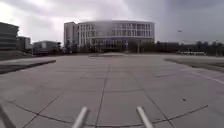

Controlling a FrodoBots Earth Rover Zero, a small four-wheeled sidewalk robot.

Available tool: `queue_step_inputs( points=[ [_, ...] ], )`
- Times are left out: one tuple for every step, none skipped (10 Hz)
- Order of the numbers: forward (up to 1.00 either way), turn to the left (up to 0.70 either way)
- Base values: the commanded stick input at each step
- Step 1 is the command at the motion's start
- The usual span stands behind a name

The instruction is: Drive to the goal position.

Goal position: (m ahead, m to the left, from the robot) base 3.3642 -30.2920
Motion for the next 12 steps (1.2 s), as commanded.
queue_step_inputs(
  points=[
    [0.7, -0.16],
    [0.7, -0.27],
    [0.7, -0.27],
    [0.7, -0.27],
    [0.0, 0.0],
    [0.0, 0.0],
    [0.0, 0.0],
    [0.0, 0.0],
    [0.0, 0.0],
    [0.0, 0.0],
    [0.0, 0.0],
    [0.0, 0.0]
  ],
)
